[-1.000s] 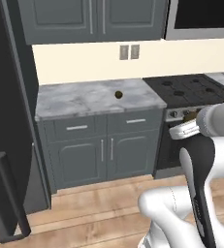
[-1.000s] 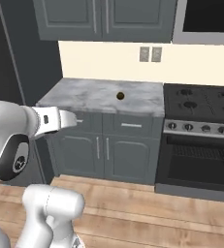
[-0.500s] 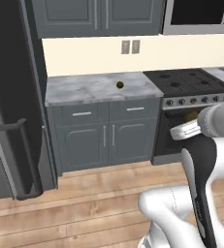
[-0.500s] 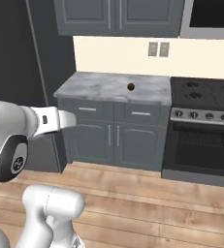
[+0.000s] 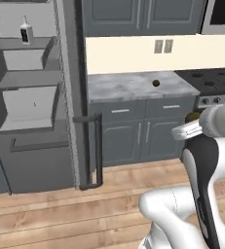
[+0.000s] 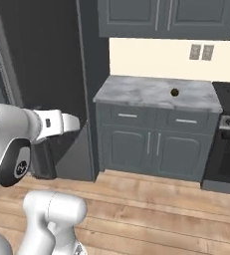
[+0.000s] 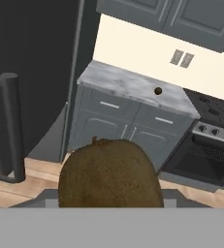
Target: Place the liquor on the top shelf of the fridge to keep it out of children's reach, and place the avocado and kiwi on lower shelves for easy access.
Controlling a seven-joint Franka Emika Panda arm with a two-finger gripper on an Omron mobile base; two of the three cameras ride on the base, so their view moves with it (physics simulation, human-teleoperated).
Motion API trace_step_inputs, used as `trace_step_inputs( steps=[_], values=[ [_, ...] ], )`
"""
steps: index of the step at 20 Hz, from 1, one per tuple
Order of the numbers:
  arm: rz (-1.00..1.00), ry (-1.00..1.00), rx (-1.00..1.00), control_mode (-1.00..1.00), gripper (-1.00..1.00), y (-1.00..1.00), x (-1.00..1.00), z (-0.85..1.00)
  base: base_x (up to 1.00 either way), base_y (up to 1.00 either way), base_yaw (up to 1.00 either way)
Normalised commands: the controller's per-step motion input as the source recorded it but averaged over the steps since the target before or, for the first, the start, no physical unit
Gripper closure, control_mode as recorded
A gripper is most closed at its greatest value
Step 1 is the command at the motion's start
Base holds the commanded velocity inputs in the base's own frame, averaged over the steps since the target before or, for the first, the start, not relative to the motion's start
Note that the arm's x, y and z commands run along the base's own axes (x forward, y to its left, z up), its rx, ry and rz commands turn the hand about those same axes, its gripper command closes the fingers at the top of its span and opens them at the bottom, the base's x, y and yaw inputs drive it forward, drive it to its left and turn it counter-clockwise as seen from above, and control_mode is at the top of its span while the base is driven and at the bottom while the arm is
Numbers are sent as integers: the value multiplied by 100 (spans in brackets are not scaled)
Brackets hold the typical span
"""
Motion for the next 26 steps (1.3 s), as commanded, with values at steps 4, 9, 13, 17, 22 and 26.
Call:
trace_step_inputs(
  steps=[4,9,13,17,22,26],
  values=[
    [0,0,0,100,100,0,0,0,0,100,34],
    [0,0,0,100,100,0,0,0,0,100,39],
    [0,0,0,100,100,0,0,0,11,100,35],
    [0,0,0,100,100,0,0,0,34,98,18],
    [0,0,0,100,100,0,0,0,46,60,-7],
    [0,0,0,100,100,0,0,0,41,30,-32]
  ],
)
